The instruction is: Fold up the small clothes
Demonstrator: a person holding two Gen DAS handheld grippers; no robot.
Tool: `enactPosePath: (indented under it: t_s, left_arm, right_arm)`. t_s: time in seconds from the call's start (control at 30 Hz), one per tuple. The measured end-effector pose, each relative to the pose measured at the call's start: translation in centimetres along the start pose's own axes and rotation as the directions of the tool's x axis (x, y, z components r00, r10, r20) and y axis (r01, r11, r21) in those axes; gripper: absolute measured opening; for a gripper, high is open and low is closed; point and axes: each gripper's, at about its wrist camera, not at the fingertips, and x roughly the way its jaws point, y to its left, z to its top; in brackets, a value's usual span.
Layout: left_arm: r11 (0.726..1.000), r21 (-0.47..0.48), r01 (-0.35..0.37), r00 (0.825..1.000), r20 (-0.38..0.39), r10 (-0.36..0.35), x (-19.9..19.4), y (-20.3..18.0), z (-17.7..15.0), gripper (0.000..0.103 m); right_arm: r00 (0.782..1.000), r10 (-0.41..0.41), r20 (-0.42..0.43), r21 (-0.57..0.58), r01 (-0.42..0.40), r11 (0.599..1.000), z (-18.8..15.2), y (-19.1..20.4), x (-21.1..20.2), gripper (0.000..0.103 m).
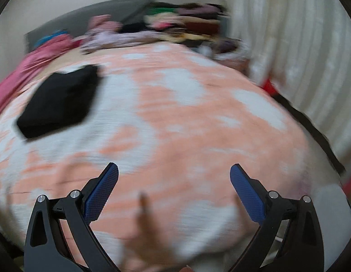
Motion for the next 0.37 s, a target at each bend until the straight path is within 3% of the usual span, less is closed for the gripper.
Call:
enactPosePath:
  t_s: [0.1,0.2,0.3,0.33,0.37]
  left_arm:
    - [0.996,-0.065,-0.059,0.998,0.014,0.06,-0.1,4.7,1.1,0.093]
    - [0.981,-0.122,-0.151,0.988,0.004,0.153,0.0,10.6,2.4,0.093]
    - [0.942,-0.17,-0.288,0.957,-0.014,0.29,0.2,17.6,4.2,0.093]
    - [0.924,-0.185,-0.335,0.941,-0.019,0.338,0.2,19.9,5.0,0.094]
    - [0.906,-0.197,-0.374,0.926,-0.024,0.377,0.2,21.9,5.7,0.093]
  right_arm:
    - [0.986,-0.164,-0.017,0.108,0.165,0.98,-0.9,-6.6,0.2,0.098]
    - [0.941,-0.33,-0.072,0.255,0.337,0.906,-2.3,-15.2,0.1,0.098]
    - [0.845,-0.506,-0.171,0.361,0.532,0.766,-4.8,-23.7,-0.3,0.098]
    - [0.801,-0.548,-0.241,0.38,0.597,0.706,-6.1,-26.8,-0.1,0.098]
    - [0.777,-0.556,-0.294,0.399,0.629,0.667,-7.1,-28.8,0.0,0.098]
